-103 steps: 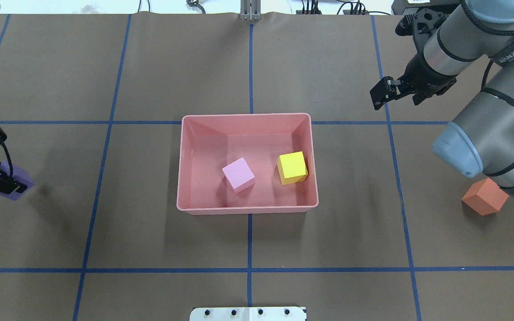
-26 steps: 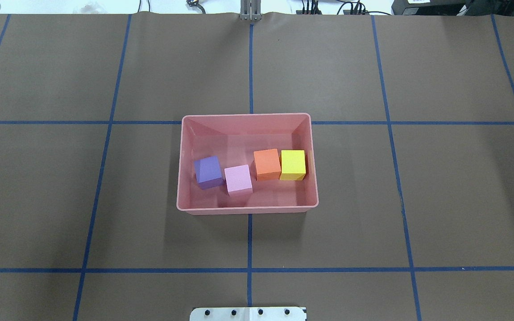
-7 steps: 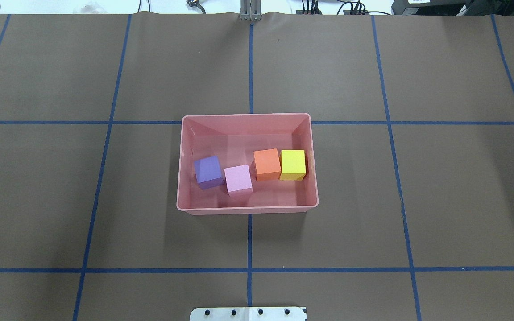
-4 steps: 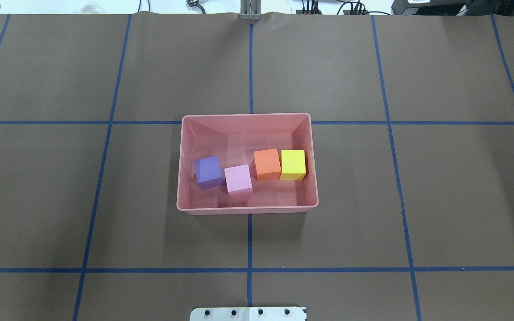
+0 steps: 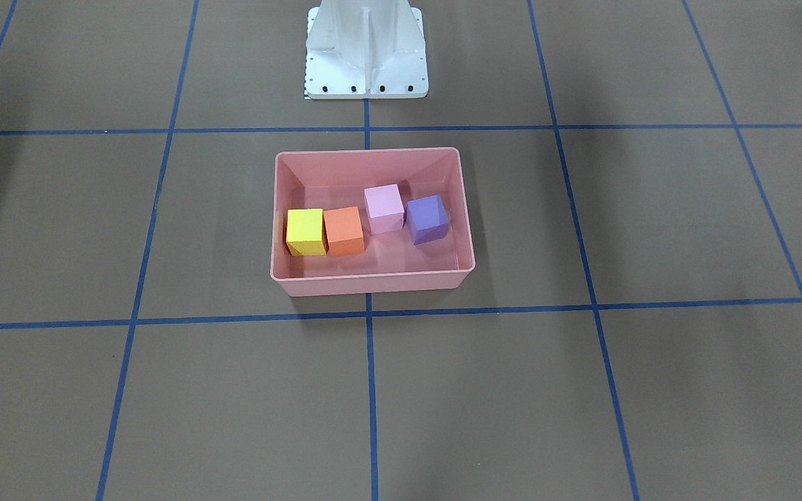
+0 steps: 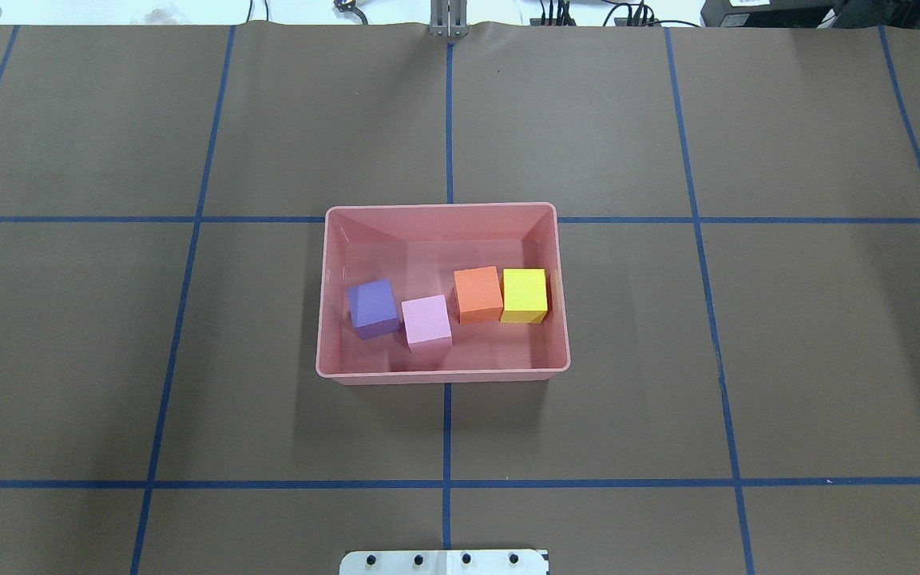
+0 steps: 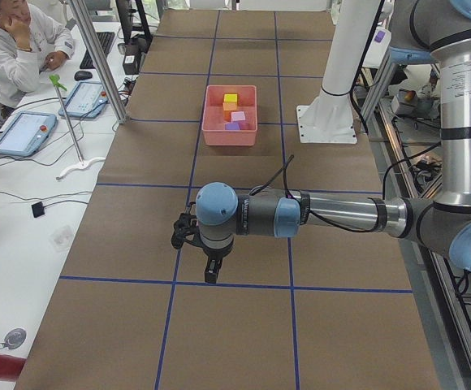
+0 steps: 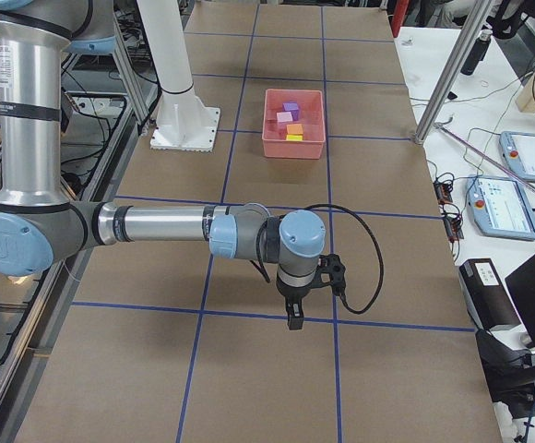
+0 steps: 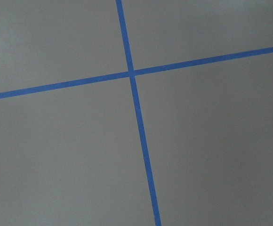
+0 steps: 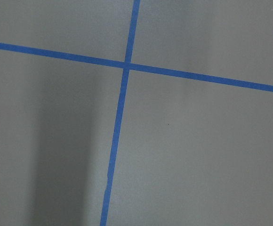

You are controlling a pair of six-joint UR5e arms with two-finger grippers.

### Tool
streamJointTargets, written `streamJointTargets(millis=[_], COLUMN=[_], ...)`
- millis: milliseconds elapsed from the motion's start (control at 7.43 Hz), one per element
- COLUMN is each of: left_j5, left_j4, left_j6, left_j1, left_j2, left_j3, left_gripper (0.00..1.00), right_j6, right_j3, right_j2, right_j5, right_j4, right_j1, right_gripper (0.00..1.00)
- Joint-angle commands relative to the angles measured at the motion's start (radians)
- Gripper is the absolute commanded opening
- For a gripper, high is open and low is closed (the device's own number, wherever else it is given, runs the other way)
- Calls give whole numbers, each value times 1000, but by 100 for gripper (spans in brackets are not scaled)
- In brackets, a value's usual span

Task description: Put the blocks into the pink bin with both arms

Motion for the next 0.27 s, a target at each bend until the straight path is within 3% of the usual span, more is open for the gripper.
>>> streamJointTargets(millis=[0,135], left_j5=[0,0], left_j4=[0,0], left_j6=[0,0], left_j1=[0,0], left_j2=[0,0], left_j3=[0,2], left_gripper=[100,100], right_j6=[0,0], right_j3=[0,0], right_j2=[0,0], right_j5=[0,0], right_j4=[0,0], right_j1=[-2,-2], right_gripper=[100,100])
